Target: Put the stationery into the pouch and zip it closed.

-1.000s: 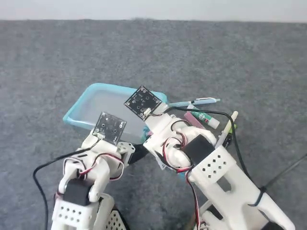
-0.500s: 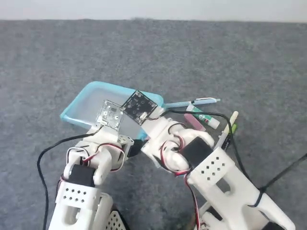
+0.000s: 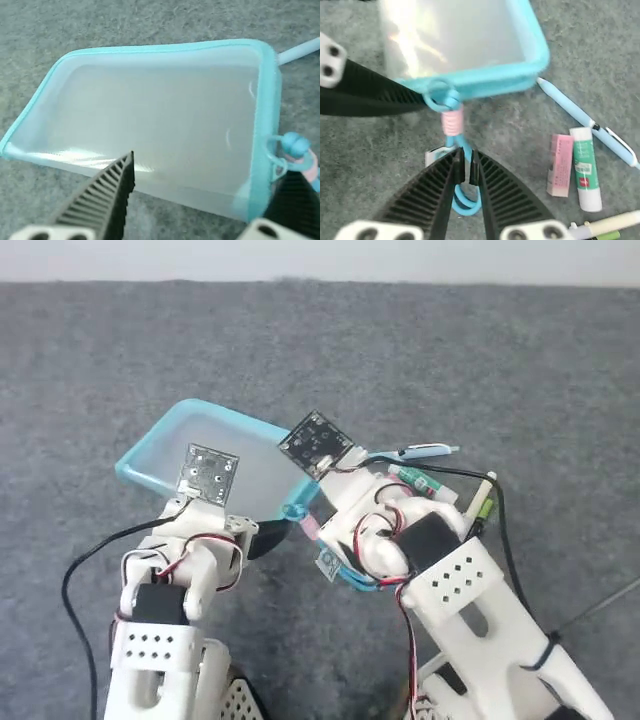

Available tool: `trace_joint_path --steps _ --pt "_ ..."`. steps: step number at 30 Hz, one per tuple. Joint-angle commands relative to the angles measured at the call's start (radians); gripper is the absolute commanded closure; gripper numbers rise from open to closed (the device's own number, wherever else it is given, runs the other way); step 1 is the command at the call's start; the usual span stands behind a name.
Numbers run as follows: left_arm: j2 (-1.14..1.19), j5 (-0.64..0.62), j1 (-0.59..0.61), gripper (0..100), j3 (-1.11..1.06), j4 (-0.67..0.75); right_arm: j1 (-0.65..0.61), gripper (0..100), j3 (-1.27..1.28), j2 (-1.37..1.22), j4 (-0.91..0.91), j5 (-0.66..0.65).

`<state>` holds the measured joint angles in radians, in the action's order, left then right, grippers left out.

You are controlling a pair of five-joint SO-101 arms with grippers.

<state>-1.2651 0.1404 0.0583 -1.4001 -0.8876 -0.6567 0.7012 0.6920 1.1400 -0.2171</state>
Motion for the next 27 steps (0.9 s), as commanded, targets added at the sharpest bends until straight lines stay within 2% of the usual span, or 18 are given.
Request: trace_joint_path --steps 1,7,11,16,21,27 --pt "0.009 0.014 0.023 59 0.045 0.041 0.041 99.3 -0.006 0.031 0.007 -0.017" --pt "0.009 0.012 0.017 59 0.045 0.041 0.021 99.2 0.021 0.022 -0.036 -0.003" --pt "0.009 0.011 0.015 59 0.045 0.041 -0.104 98.7 0.112 0.022 -0.157 0.029" --pt "0.009 0.011 0.015 59 0.045 0.040 -0.228 84.8 0.172 0.022 -0.203 0.034" --pt "0.009 0.011 0.015 59 0.045 0.040 -0.231 73.8 0.187 0.021 -0.252 0.034" --pt "0.009 0.011 0.015 59 0.045 0.037 -0.208 77.5 0.238 -0.031 -0.389 0.032"
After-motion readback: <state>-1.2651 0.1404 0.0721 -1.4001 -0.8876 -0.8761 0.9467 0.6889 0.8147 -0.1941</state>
